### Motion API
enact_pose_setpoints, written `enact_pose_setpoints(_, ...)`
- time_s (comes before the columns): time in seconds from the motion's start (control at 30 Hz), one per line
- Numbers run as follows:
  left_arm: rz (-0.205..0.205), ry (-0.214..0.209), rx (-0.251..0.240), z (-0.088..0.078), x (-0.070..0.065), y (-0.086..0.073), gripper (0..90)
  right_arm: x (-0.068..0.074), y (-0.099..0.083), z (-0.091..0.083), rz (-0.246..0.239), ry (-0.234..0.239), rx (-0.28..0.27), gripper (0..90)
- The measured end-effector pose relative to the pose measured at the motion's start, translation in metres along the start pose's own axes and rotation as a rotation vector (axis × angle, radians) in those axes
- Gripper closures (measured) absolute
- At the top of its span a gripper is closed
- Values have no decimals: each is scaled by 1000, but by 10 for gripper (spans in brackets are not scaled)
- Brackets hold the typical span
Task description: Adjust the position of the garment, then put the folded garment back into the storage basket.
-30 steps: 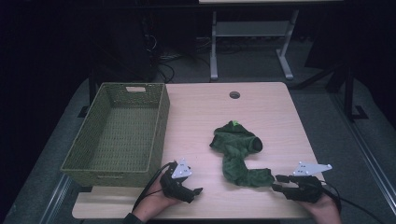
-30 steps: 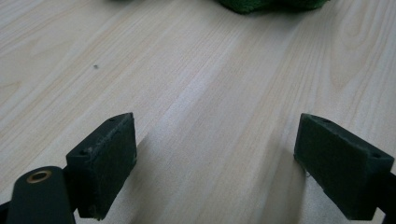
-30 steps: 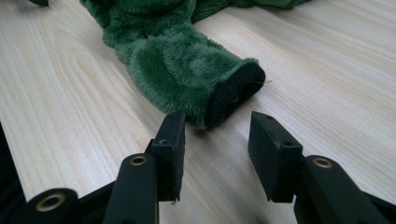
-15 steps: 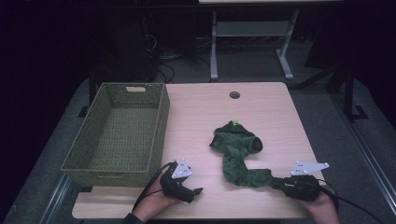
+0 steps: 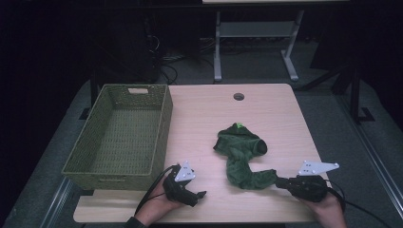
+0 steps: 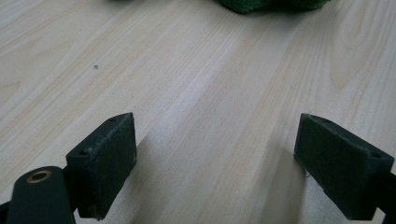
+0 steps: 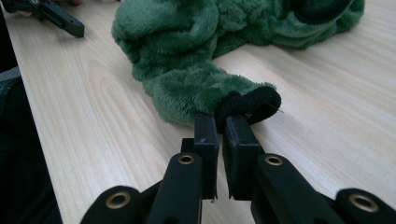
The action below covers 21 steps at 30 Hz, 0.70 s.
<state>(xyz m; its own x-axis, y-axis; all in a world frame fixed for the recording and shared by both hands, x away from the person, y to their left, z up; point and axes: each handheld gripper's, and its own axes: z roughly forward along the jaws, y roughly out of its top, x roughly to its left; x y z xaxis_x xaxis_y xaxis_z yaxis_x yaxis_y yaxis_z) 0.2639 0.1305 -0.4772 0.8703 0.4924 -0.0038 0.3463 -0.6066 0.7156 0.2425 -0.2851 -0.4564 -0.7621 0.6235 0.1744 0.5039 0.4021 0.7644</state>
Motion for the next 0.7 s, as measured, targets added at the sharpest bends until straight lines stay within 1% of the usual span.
enact_pose_setpoints(0.13, 0, 0, 0, 0, 0, 0, 123, 1, 7, -1, -16, 2, -22, 848)
enact_pose_setpoints(0.2, 0, 0, 0, 0, 0, 0, 123, 3, 13, -1, -36, 1, -38, 849)
enact_pose_setpoints(0.27, 0, 0, 0, 0, 0, 0, 123, 3, 16, -2, -40, 7, -48, 849)
enact_pose_setpoints(0.3, 0, 0, 0, 0, 0, 0, 123, 5, 20, -2, -48, 15, -64, 849)
enact_pose_setpoints(0.4, 0, 0, 0, 0, 0, 0, 123, 7, 25, -1, -61, 20, -73, 849)
enact_pose_setpoints(0.47, -1, 1, 0, 0, 0, 0, 123, 9, 30, 1, -72, 33, -83, 849)
enact_pose_setpoints(0.5, -1, 1, 0, 0, 0, 0, 123, 12, 34, 3, -81, 48, -92, 849)
enact_pose_setpoints(0.6, -1, 1, 0, 0, 0, 0, 123, 13, 39, 5, -97, 64, -103, 849)
enact_pose_setpoints(0.63, -1, 0, -1, 0, 0, 0, 123, 16, 44, 6, -119, 77, -108, 849)
enact_pose_setpoints(0.7, -2, 0, -1, 0, 0, 0, 123, 17, 47, 7, -127, 84, -113, 848)
